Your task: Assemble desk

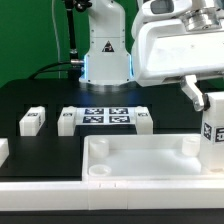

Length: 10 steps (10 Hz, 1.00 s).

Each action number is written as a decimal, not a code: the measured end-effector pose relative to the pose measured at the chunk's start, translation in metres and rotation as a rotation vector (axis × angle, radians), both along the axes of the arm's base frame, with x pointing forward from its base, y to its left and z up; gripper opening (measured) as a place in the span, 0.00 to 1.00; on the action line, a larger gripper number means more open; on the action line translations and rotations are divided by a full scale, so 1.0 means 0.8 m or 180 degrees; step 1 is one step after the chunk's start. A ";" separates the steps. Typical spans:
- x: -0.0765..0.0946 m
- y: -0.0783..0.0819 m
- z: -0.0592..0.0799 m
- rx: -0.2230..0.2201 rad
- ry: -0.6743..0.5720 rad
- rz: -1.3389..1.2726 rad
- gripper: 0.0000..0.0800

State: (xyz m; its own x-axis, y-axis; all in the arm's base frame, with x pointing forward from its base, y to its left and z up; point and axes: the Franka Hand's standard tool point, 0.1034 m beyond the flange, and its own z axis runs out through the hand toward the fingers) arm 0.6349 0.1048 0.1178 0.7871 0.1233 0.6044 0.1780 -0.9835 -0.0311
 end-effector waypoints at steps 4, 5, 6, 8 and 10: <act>0.001 -0.003 0.002 -0.0002 -0.0024 -0.0013 0.36; 0.001 -0.003 0.001 -0.0003 -0.0021 -0.0013 0.57; 0.001 -0.003 0.001 -0.0003 -0.0020 -0.0013 0.76; 0.001 -0.003 0.001 -0.0003 -0.0020 -0.0013 0.80; 0.001 -0.003 0.001 -0.0003 -0.0019 -0.0013 0.81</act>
Offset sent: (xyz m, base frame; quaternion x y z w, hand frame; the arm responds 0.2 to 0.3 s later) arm 0.0000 0.0000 0.0000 0.0000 0.0000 0.0000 1.0000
